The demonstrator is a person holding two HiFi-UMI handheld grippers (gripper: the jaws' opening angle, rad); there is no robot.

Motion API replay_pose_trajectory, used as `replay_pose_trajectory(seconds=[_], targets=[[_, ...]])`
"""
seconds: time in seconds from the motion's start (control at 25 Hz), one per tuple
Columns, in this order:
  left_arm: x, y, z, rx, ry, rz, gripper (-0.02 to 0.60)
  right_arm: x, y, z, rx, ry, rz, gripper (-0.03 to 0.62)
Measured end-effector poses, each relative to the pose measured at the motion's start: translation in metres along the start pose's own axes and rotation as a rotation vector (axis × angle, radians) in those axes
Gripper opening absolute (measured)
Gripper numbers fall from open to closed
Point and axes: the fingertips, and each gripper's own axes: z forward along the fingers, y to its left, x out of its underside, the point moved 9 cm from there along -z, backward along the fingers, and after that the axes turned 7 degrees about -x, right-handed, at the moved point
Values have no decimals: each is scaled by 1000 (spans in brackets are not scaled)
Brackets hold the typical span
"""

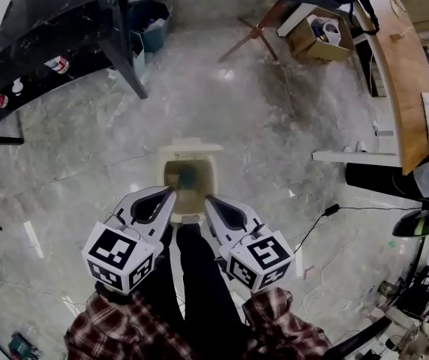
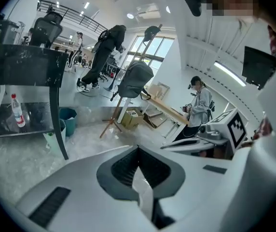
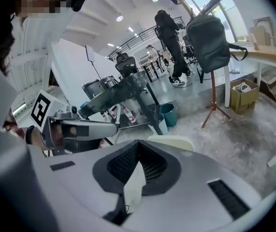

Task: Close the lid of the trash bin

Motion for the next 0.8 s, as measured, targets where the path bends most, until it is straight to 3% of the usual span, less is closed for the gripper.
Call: replay_pose_trajectory(seconds=[0.28, 0.52, 0.8], targets=[[27, 9, 44, 23, 51, 3, 11, 32, -40, 28, -8, 45, 31, 12], [35, 21, 81, 52, 79, 63, 11, 75, -54, 33, -10, 93, 87, 12], [19, 43, 107, 77, 163, 184, 11, 88, -53, 28, -32, 105, 116, 12]])
